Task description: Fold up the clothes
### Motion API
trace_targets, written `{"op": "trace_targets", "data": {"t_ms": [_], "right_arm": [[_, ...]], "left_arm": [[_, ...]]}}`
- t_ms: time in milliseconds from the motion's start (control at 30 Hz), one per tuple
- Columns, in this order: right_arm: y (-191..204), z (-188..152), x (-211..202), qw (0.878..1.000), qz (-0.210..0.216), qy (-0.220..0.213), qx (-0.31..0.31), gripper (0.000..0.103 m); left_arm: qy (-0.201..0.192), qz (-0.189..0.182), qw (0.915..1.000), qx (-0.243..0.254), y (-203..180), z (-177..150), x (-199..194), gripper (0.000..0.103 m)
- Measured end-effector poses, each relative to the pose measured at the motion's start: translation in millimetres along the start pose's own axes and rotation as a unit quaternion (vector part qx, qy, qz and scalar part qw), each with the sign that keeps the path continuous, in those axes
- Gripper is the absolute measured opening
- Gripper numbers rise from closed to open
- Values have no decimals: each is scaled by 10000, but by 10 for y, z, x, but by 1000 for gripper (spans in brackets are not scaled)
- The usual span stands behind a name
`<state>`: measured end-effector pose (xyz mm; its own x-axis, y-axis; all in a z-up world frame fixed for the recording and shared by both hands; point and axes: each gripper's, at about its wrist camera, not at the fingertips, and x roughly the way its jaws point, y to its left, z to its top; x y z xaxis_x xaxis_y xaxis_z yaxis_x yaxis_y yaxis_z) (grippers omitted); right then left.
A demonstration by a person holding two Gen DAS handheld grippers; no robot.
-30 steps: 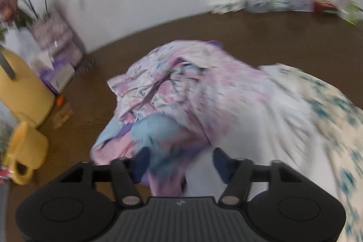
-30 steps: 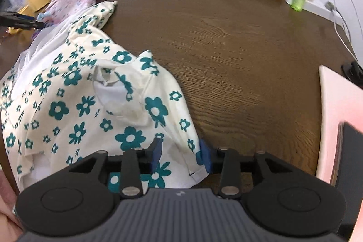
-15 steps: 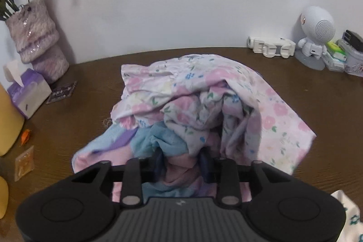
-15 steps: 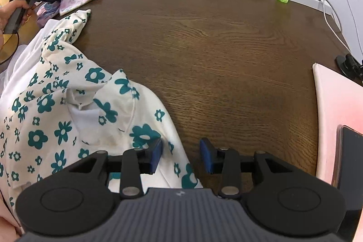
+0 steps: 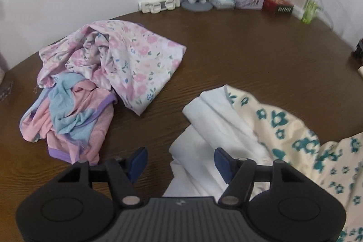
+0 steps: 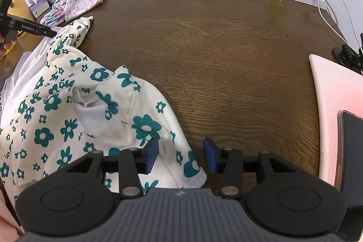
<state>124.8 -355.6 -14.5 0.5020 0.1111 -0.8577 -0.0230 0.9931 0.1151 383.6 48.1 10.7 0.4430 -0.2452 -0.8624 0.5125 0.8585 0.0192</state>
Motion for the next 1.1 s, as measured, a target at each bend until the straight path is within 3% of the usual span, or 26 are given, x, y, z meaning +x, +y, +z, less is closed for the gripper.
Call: {"op": "trace_targets", "data": {"t_ms": [133, 233, 267, 300, 367, 400, 467, 767, 1000, 1100], "right_arm": [[14, -34, -11, 10000, 74, -22, -26, 44], [52, -46, -9, 9999, 99, -46, -107, 43], [61, -46, -7, 9998, 103, -56, -131, 42], [61, -39, -4, 9998, 107, -65, -144, 41], [61, -21, 5, 9998, 96, -68, -173, 33], [67, -11, 13, 9997, 104, -59, -192, 18], [82, 20, 33, 9997, 87, -20, -243, 7], [205, 429, 286, 9932, -304, 3, -1120, 2], [466, 928, 656, 9853, -411, -141, -1655, 2], [586, 1140, 816, 9812, -450, -205, -1867, 2]], "left_arm": [[42, -101, 9997, -205, 13, 3, 80, 52], [-8, -35, 9998, -213, 25, -35, 90, 29], [-21, -33, 9997, -228, 31, -48, 78, 13], [-34, -30, 9997, -243, 36, -61, 66, 5], [-75, 73, 9997, -205, 28, -93, 45, 4], [-110, 228, 9996, -115, 5, -115, 35, 4], [-152, 491, 9987, -72, 3, -171, 13, 3], [-175, 1495, 9866, -629, 394, -659, -190, 3], [-145, 2200, 9691, -1107, 637, -1219, -470, 4], [-124, 2292, 9660, -1191, 646, -1404, -599, 5]]}}
